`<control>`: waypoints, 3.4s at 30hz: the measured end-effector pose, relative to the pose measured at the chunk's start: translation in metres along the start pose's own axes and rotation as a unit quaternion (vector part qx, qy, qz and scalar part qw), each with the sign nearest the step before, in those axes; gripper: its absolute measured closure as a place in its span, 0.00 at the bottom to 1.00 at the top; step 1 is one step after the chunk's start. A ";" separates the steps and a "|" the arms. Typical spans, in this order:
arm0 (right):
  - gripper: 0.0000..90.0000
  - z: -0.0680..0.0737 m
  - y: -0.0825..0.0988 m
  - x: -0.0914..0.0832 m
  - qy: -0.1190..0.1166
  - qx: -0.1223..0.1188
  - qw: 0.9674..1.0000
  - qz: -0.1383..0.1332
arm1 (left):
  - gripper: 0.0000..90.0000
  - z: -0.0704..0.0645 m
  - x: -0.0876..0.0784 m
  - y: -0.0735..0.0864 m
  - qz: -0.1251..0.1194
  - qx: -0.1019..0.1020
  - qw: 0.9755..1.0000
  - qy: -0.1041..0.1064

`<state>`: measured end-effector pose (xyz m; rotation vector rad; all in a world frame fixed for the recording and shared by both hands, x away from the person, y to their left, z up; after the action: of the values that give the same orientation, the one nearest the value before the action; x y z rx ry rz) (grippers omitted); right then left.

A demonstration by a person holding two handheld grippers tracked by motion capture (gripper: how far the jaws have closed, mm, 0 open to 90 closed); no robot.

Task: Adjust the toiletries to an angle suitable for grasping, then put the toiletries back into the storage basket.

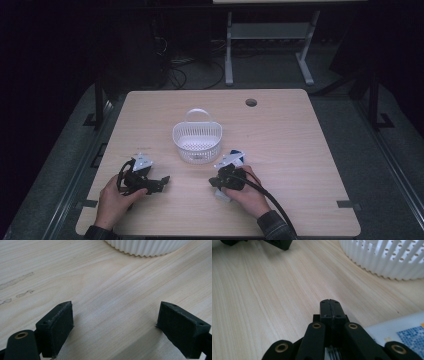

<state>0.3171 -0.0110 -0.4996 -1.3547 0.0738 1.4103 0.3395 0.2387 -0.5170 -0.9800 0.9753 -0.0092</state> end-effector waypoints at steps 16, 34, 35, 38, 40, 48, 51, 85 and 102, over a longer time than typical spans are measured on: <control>1.00 -0.009 0.019 -0.017 0.012 0.006 1.000 0.004 | 0.14 0.000 0.000 0.000 -0.001 -0.002 1.000 -0.001; 1.00 -0.025 0.038 -0.049 0.030 0.021 0.999 -0.003 | 0.14 0.000 0.000 0.000 -0.001 -0.002 1.000 -0.001; 1.00 -0.026 0.039 -0.051 0.033 0.021 0.999 -0.004 | 0.14 0.000 0.000 0.000 -0.001 -0.001 1.000 -0.001; 1.00 -0.031 0.042 -0.057 0.037 0.024 0.999 -0.007 | 0.14 0.000 0.000 0.000 -0.001 -0.002 1.000 -0.001; 1.00 -0.034 0.044 -0.061 0.040 0.030 0.999 -0.008 | 0.14 0.000 0.000 0.000 -0.001 -0.002 1.000 -0.001; 1.00 -0.044 0.050 -0.073 0.047 0.039 0.998 -0.012 | 0.14 0.000 0.000 0.000 -0.001 -0.002 1.000 -0.001; 1.00 -0.047 0.052 -0.075 0.050 0.040 0.998 -0.013 | 0.14 0.000 0.000 0.000 -0.001 -0.001 1.000 -0.001; 0.52 -0.059 0.029 -0.106 0.046 0.058 0.995 -0.065 | 0.14 0.000 0.000 0.000 -0.001 -0.002 1.000 0.000; 0.42 -0.070 -0.003 -0.101 0.065 0.053 0.995 -0.050 | 0.14 0.000 0.000 0.000 -0.001 -0.002 1.000 0.000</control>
<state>0.3360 -0.1212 -0.4485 -1.3414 0.1614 1.2172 0.3396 0.2385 -0.5170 -0.9837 0.9743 -0.0083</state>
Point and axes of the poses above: each handheld gripper's, and its own axes: x roughly forward along the jaws, y roughly out of its underside, z roughly to its left, the point moved 6 cm from there along x, roughly forward along the jaws, and after that the axes turned 14 degrees about x, right-handed, at the moved point
